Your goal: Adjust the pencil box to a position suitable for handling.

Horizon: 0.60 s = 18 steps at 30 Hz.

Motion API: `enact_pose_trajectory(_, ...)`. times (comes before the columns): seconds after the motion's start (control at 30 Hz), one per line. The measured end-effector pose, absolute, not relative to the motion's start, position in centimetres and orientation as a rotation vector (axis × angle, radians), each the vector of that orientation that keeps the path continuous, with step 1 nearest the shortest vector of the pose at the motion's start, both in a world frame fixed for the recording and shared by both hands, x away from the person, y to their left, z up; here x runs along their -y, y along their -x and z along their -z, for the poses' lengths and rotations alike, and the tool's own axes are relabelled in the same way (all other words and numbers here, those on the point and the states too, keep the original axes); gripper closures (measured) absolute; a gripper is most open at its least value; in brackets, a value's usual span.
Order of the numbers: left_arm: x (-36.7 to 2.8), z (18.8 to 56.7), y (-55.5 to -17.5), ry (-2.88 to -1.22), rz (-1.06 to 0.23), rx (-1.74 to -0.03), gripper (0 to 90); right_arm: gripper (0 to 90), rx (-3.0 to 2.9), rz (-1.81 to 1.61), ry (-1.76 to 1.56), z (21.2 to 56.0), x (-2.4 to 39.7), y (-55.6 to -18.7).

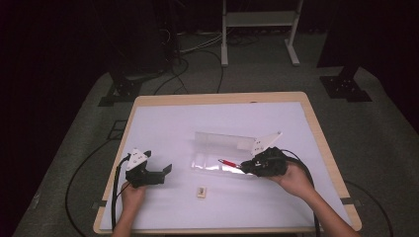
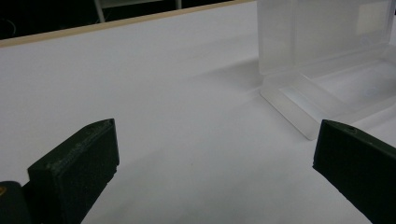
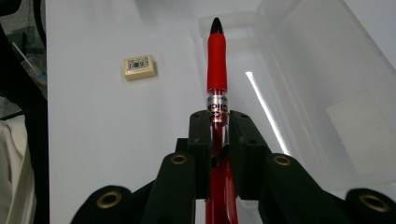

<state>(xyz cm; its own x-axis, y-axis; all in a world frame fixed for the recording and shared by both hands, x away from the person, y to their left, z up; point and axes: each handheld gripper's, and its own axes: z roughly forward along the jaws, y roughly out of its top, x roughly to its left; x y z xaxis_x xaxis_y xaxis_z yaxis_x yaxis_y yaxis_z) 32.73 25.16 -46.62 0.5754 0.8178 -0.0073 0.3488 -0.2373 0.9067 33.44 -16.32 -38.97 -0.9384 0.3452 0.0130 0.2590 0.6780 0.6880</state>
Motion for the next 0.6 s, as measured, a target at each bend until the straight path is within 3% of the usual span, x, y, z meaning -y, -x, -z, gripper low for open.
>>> enact_pose_trajectory(0.6,-25.16,46.62,-32.73,-1.825,-0.599,-0.950,0.0,79.1,-2.775,-1.114,-0.474,38.60,15.30,-34.15)
